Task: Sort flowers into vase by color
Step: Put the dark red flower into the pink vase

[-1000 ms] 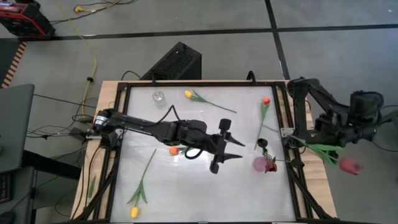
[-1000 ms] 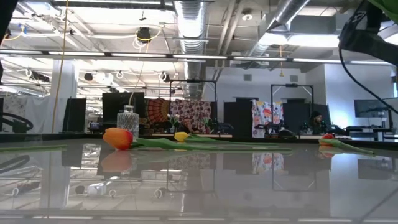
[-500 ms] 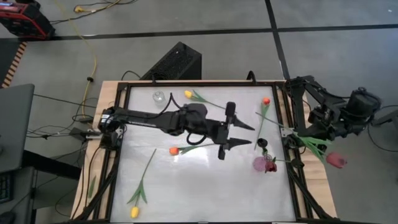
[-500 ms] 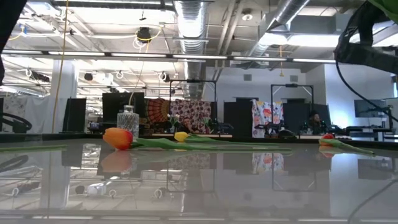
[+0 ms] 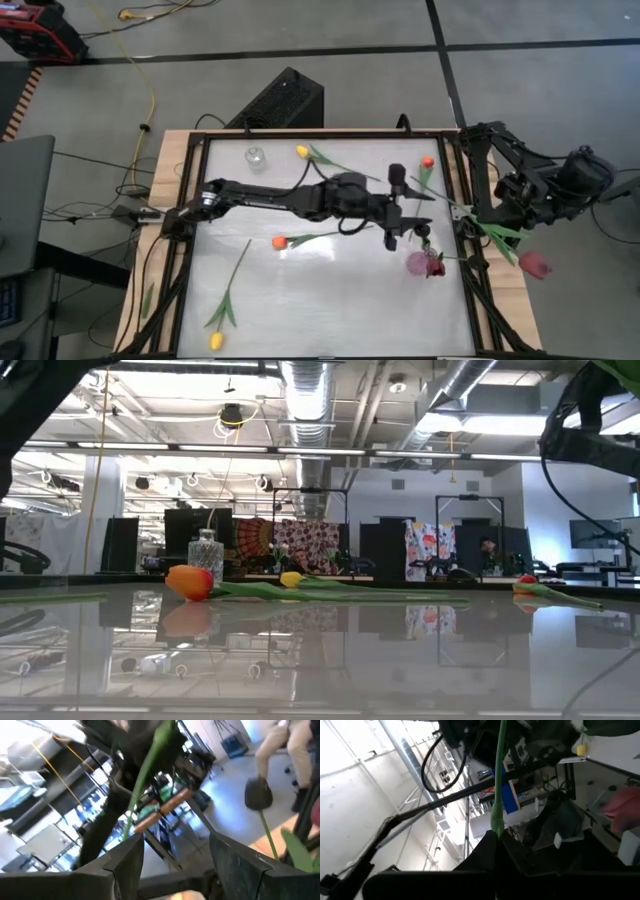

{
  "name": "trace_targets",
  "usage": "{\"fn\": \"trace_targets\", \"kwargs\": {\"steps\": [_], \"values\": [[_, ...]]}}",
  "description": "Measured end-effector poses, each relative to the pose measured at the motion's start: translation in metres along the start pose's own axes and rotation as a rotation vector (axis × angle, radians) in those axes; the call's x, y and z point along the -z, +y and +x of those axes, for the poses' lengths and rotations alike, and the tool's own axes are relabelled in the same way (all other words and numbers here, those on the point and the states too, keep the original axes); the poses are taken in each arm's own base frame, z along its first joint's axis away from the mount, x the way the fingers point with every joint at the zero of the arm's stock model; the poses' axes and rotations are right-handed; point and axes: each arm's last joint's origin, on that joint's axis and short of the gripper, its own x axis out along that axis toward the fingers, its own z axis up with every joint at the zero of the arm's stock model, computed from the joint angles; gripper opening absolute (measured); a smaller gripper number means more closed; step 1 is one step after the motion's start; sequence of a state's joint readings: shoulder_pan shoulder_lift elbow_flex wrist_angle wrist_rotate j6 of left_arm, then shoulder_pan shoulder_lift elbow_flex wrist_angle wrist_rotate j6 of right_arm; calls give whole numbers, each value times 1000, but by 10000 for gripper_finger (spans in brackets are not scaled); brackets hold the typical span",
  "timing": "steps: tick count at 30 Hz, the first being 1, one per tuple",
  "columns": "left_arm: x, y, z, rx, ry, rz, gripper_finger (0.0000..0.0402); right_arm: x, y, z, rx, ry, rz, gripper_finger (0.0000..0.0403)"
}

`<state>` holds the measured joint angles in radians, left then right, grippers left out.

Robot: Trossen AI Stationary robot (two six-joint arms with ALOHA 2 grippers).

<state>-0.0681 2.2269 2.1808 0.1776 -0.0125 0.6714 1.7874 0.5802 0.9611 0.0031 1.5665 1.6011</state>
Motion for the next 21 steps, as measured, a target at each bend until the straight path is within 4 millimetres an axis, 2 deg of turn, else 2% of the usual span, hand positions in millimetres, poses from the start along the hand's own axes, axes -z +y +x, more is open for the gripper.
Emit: {"fn": "trace_targets", "kwargs": {"steps": [6, 21], "values": [[-7, 14, 2, -74, -33, 20, 213, 0, -6, 0, 2, 2, 24, 38], [13, 28, 2, -15, -22, -63, 213, -1, -10, 0, -1, -5, 50, 38]]}}
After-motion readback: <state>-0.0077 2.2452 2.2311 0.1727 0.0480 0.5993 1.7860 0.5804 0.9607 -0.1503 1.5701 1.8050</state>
